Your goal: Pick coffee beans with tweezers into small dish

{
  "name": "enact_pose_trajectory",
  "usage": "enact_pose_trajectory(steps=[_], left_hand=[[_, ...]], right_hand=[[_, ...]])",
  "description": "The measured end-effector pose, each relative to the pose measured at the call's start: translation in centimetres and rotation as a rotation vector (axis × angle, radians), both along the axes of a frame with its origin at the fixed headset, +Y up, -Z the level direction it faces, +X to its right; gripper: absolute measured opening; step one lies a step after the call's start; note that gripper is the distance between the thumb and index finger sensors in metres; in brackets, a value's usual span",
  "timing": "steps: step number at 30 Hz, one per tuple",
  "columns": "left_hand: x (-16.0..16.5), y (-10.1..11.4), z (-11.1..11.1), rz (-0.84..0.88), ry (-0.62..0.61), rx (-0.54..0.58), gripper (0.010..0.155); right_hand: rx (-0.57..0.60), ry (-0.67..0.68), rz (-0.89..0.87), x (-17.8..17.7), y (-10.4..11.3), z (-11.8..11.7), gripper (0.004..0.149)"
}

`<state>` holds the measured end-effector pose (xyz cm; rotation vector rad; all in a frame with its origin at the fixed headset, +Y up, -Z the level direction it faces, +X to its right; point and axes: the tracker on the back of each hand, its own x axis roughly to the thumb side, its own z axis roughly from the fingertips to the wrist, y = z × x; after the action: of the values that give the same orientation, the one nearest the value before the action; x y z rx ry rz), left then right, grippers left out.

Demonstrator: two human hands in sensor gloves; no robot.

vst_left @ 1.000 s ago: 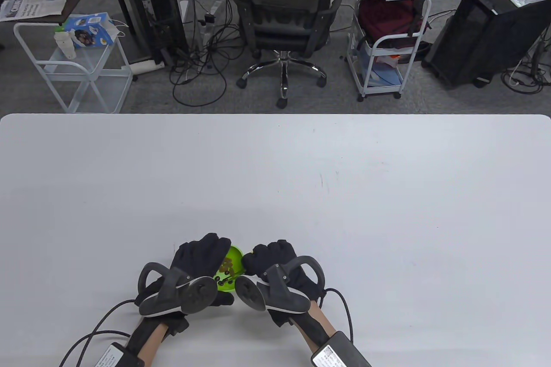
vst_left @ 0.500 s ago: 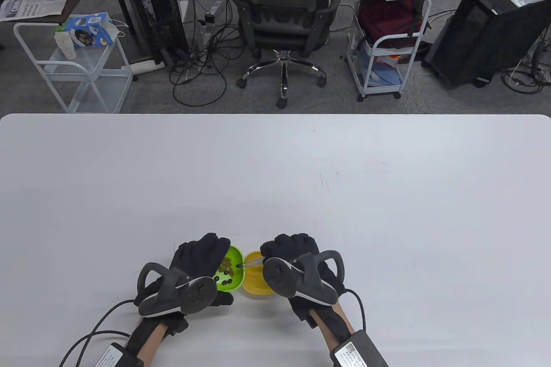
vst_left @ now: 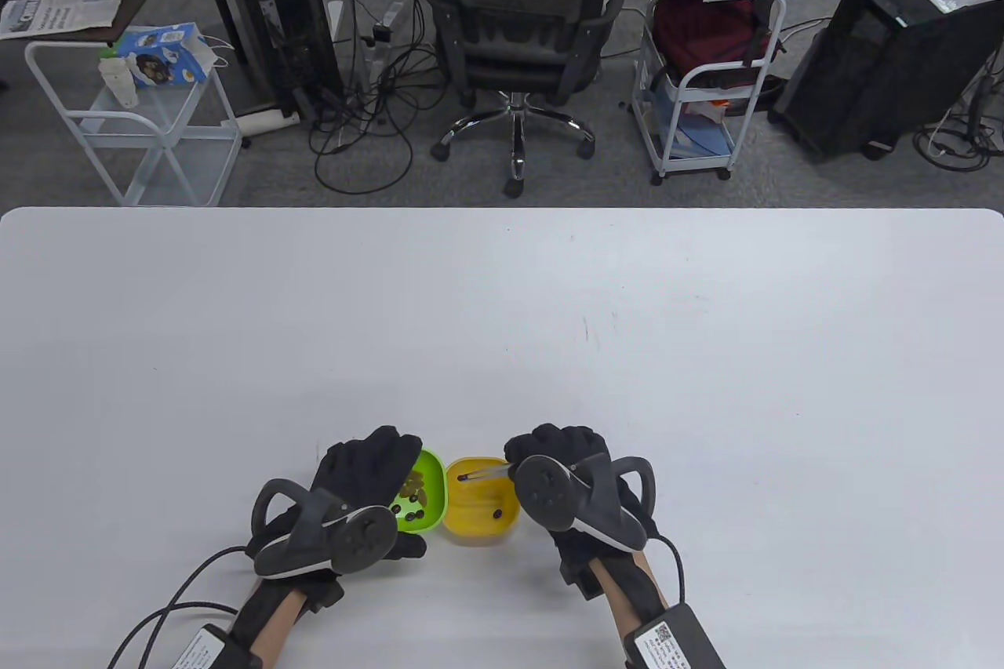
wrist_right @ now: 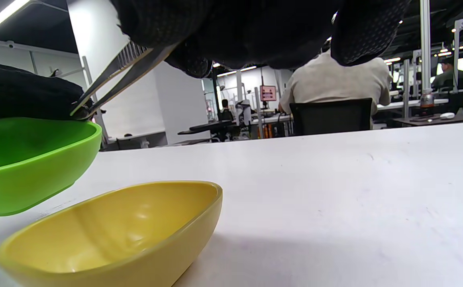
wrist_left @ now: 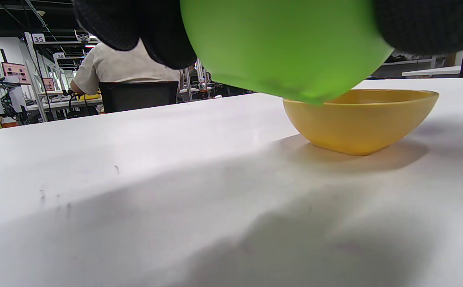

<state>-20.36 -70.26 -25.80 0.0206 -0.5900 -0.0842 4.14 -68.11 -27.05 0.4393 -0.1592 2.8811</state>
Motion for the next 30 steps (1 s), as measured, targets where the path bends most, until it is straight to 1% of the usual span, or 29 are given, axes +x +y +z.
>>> enact_pose_trajectory(steps=[6, 9, 17, 20, 30], left_hand=[[0.0, 0.0, 0.0, 0.006, -0.001, 0.003, 0.110], [0.0, 0.0, 0.0, 0.004, -0.001, 0.003, 0.110], [0.0, 0.0, 0.1, 0.004, -0.003, 0.008, 0.110], [0.0, 0.0, 0.1, 0.003, -0.005, 0.006, 0.110], [0.1, 0.0, 0.1, -0.004, -0.010, 0.005, 0.110]], right_hand=[[-0.020, -0.006, -0.010, 0.2, -0.2, -0.2, 0.042], [-0.029, -0.003, -0.047, 0.3, -0.2, -0.2, 0.043], [0.050, 0.043, -0.071, -0.7, 0.3, 0.5, 0.044], [0.045, 0.077, -0.082, -1.4, 0.5, 0.7, 0.044], [0.080, 0.159, 0.066, -4.6, -0.4, 1.2, 0.043]])
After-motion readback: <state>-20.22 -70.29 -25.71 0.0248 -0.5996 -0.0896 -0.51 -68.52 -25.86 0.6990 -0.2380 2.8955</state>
